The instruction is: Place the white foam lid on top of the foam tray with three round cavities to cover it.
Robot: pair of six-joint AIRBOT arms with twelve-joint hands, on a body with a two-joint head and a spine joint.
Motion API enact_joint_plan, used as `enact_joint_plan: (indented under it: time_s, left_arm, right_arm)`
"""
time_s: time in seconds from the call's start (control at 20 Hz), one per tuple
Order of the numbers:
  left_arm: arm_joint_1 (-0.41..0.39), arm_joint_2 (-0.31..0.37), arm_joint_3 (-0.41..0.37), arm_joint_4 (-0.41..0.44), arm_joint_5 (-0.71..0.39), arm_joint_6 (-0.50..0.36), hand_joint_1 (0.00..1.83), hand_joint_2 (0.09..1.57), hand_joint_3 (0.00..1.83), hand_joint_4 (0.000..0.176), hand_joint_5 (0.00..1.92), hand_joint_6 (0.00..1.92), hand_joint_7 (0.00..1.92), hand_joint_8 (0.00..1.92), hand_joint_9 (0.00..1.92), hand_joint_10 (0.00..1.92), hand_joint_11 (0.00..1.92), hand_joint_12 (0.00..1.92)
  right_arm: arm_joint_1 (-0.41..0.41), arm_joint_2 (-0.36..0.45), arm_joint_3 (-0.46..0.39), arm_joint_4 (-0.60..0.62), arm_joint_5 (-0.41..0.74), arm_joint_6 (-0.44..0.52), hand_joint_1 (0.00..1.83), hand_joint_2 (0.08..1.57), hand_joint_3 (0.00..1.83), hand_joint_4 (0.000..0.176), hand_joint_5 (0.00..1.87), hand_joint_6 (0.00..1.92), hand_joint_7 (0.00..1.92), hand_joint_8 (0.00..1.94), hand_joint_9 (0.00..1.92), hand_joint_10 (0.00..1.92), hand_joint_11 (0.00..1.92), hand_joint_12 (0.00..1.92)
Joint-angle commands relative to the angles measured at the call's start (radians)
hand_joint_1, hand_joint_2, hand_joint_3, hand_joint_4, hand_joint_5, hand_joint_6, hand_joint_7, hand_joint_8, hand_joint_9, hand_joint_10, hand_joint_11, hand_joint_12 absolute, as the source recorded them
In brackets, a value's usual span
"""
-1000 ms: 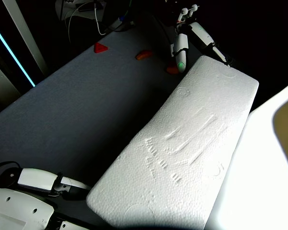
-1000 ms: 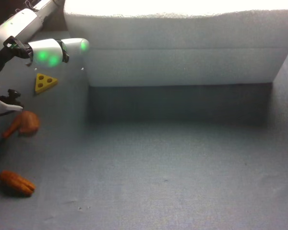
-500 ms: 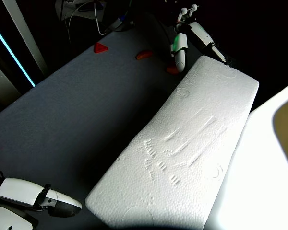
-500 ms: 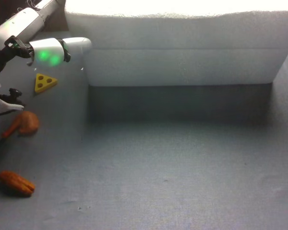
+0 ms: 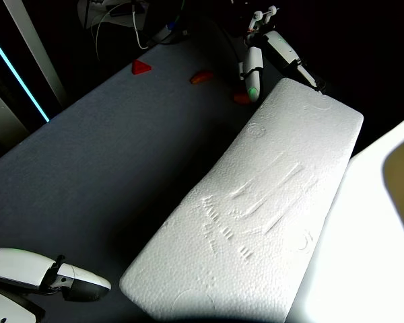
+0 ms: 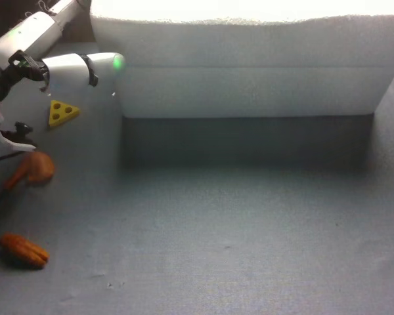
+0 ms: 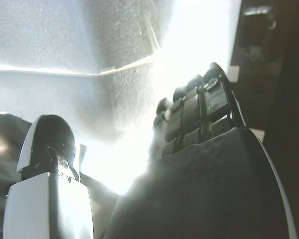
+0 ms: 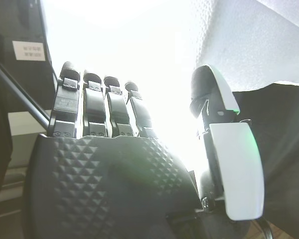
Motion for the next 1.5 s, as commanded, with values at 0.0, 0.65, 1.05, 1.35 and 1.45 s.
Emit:
enact_joint_plan:
  time_s: [0.0,0.65,1.05,1.35,1.45]
  left_arm:
    - [-0.015,0.001,0.013,-0.010,-0.105,-0.006,0.55,1.14,0.01,0.027,0.00,0.00,0.00,0.00,0.00,0.00,0.00,0.00]
    - [-0.049,-0.016,0.029,-0.015,-0.115,-0.013,0.44,1.16,0.00,0.081,0.00,0.00,0.00,0.00,0.00,0.00,0.00,0.00]
    - [-0.003,-0.014,0.022,-0.029,-0.128,-0.031,0.59,1.14,0.00,0.035,0.00,0.00,0.00,0.00,0.00,0.00,0.00,0.00]
    - [0.033,0.007,-0.005,-0.039,-0.165,-0.031,0.59,1.12,0.00,0.044,0.00,0.00,0.00,0.00,0.00,0.00,0.00,0.00]
    - [0.044,0.018,-0.019,-0.043,-0.188,-0.031,0.61,1.12,0.00,0.036,0.00,0.00,0.00,0.00,0.00,0.00,0.00,0.00]
  right_arm:
    - [0.008,0.021,0.004,-0.009,0.132,0.000,0.51,1.31,0.00,0.000,0.00,0.00,0.00,0.00,0.00,0.00,0.00,0.00]
    - [0.007,0.020,0.004,-0.006,0.132,0.000,0.45,1.30,0.00,0.000,0.00,0.00,0.00,0.00,0.00,0.00,0.00,0.68]
    - [0.003,0.024,-0.003,-0.006,0.137,0.000,0.46,1.30,0.00,0.000,0.00,0.00,0.00,0.00,0.01,0.06,0.00,1.05]
    - [-0.002,0.027,-0.010,-0.009,0.140,0.000,0.46,1.32,0.00,0.000,0.00,0.00,0.00,0.00,0.00,0.00,0.00,0.00]
    - [-0.002,0.029,-0.012,-0.012,0.141,0.000,0.47,1.31,0.00,0.000,0.00,0.00,0.00,0.00,0.00,0.00,0.00,0.00]
